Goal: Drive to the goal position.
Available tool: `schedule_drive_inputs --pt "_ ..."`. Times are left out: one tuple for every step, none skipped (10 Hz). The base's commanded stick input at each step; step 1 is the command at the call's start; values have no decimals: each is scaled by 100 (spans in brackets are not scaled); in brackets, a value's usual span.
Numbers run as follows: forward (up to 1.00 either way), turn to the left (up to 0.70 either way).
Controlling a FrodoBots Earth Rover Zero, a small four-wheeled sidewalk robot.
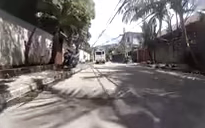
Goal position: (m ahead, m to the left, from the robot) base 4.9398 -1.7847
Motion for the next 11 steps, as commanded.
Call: schedule_drive_inputs --pt "85 0" --pt "85 -15" --pt "85 -34" --pt "85 -34" --pt "85 -34" --pt "85 -34" --pt "85 -34" --pt "85 -24" --pt "85 -6" --pt "85 0" --pt "85 0"
